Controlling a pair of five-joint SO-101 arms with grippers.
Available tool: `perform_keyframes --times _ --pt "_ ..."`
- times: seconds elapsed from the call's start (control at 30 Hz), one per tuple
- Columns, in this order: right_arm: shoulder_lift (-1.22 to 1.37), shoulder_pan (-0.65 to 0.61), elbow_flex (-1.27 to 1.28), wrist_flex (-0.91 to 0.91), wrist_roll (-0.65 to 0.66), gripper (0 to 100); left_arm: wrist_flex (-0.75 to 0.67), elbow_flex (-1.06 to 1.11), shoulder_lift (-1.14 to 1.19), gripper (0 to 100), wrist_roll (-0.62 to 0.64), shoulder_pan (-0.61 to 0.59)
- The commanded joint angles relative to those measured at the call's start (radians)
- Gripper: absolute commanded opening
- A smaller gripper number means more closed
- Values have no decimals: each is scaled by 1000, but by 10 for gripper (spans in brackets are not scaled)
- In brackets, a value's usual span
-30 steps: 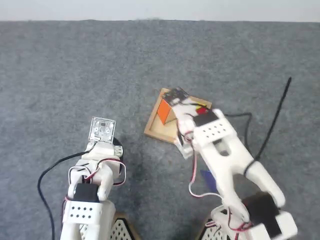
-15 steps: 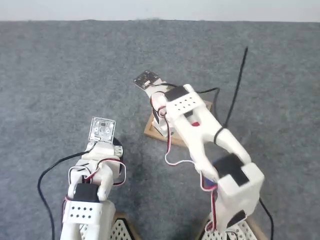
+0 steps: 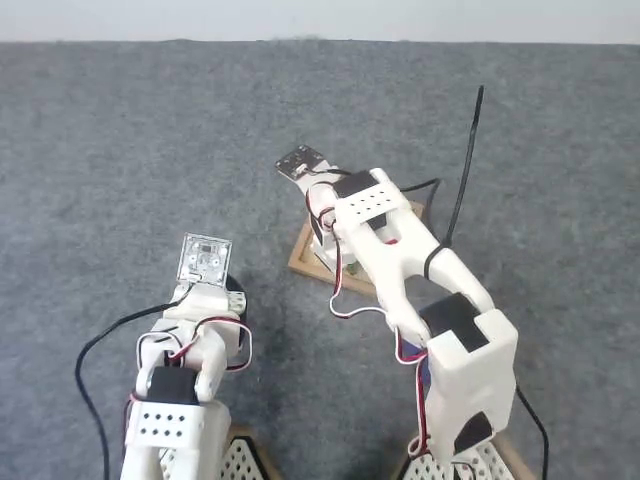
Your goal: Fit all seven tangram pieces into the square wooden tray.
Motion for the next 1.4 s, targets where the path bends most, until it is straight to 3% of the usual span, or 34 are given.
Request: perform_keyframes --times 0.0,0.83,1.1,1.37 --pt "-18 16 -71 13 11 301 2 -8 -12 15 8 -5" --pt "-93 243 -118 24 60 294 2 -8 -12 15 8 -5" --pt "-220 320 2 30 60 292 2 -8 -12 15 8 -5" --pt "-222 274 132 22 61 292 2 -8 -12 15 8 -5"
